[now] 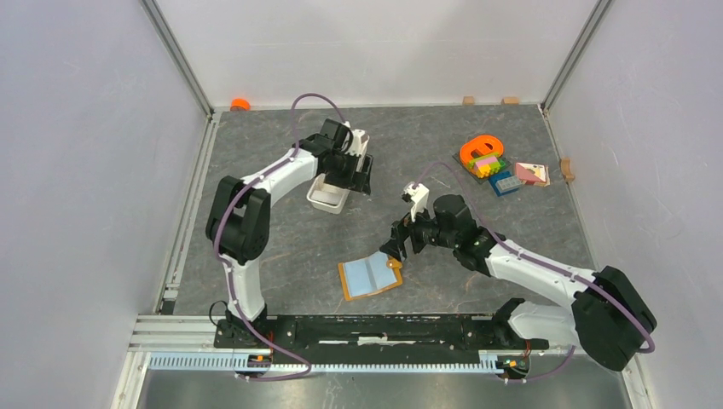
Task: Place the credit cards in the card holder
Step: Adjust the storage box at the center of the board.
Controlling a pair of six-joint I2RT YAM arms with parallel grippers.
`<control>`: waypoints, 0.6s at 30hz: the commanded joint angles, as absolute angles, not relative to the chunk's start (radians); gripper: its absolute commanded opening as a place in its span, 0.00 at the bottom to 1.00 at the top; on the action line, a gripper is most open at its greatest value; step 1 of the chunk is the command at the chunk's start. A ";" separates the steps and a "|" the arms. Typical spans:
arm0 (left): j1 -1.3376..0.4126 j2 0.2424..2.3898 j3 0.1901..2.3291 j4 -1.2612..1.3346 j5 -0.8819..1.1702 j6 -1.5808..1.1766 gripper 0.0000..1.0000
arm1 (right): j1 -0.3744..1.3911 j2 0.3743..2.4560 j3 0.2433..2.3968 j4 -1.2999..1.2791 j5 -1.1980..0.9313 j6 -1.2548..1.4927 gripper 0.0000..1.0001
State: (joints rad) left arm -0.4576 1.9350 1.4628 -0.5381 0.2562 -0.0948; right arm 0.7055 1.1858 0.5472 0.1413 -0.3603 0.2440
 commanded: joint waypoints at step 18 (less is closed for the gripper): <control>-0.568 1.996 1.645 -0.402 0.491 -0.121 0.94 | 0.675 0.951 0.481 0.055 -0.070 0.368 0.96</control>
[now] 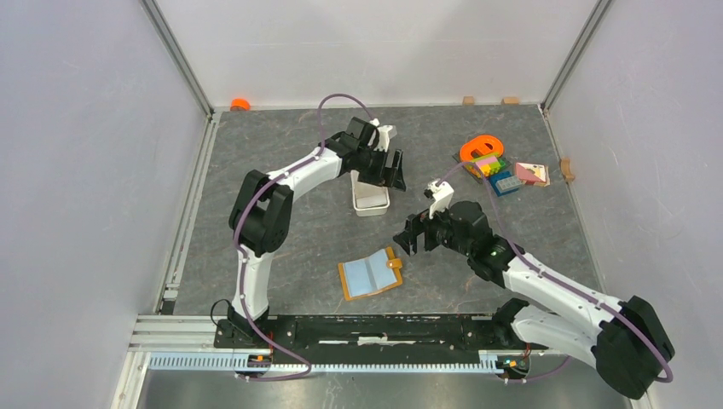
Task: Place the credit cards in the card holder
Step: Adjust the storage box at the center of the board.
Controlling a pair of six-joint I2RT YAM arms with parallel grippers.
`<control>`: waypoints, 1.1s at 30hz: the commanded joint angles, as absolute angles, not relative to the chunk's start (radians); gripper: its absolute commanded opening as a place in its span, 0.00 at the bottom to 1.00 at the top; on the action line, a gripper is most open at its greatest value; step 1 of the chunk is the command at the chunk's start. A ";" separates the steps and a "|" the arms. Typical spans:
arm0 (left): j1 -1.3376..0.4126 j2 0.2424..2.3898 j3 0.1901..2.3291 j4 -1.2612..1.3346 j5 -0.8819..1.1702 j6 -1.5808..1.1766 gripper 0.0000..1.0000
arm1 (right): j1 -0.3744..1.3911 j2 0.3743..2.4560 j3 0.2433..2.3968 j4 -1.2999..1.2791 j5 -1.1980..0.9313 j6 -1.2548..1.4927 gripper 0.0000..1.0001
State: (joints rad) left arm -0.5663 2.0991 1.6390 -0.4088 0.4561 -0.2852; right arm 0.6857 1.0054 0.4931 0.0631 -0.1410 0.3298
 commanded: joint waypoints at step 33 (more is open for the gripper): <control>-0.611 2.040 1.595 -0.641 0.382 0.342 1.00 | 0.669 0.831 0.426 0.067 -0.135 0.442 0.98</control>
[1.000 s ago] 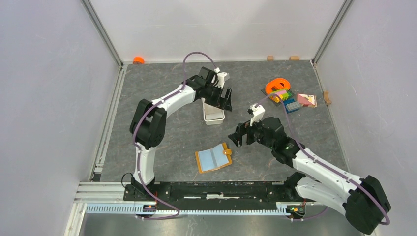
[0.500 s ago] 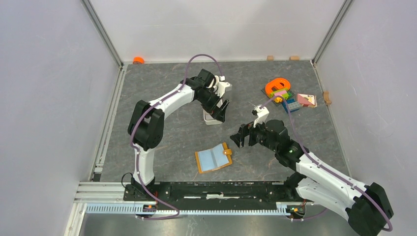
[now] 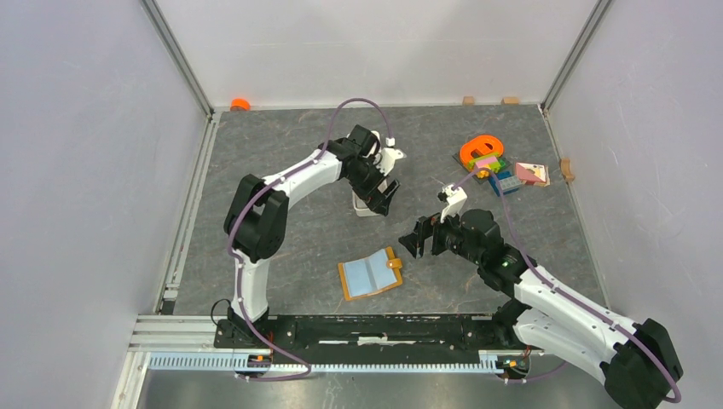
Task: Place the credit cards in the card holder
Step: Adjust the storage box at the center of the board, then pick up the credit card from the storage box.
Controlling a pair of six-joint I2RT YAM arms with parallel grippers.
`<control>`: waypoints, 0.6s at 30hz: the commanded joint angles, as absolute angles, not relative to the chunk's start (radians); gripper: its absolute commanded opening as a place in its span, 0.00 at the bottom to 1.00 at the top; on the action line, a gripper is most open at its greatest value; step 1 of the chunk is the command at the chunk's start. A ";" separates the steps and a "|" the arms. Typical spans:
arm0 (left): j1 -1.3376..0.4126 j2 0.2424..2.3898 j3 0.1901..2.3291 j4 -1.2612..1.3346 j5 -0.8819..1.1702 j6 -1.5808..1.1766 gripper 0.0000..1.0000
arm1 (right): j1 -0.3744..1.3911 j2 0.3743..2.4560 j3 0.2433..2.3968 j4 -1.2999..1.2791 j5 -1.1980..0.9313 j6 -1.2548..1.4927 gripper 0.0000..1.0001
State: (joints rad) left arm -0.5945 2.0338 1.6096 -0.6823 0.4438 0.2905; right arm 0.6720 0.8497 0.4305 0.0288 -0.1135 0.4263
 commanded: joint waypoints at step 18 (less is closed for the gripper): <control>-0.669 1.985 1.610 -0.721 0.347 0.361 1.00 | 0.669 0.832 0.413 0.086 -0.147 0.451 0.98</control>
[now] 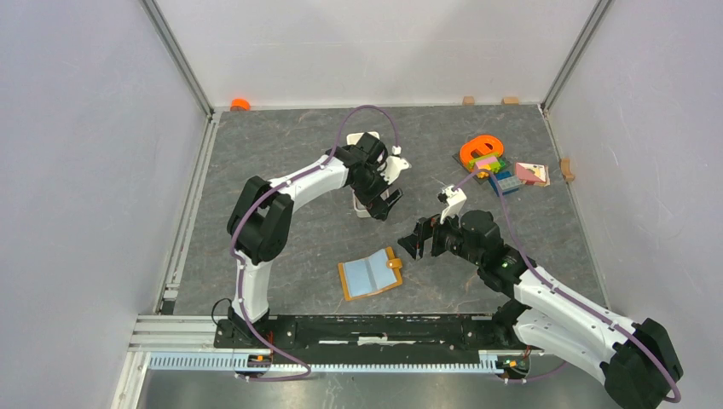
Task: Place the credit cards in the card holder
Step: Pick up the credit card from the storage box.
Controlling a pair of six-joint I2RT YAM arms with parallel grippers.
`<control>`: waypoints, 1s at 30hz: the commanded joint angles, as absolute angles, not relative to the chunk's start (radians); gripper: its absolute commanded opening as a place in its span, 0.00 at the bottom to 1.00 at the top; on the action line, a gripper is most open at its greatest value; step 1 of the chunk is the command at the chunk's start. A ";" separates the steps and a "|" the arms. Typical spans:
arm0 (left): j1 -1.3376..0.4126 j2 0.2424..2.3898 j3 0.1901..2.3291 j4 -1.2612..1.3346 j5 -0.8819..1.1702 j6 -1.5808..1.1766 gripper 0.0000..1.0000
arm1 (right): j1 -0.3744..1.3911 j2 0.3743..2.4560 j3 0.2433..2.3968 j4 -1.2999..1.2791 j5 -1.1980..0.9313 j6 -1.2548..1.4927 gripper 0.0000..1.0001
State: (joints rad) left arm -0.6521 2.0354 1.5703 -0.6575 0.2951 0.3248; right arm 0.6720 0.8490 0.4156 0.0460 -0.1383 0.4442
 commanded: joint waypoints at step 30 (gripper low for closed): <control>-0.666 1.951 1.647 -0.781 0.307 0.350 0.75 | 0.669 0.862 0.416 0.098 -0.162 0.455 0.97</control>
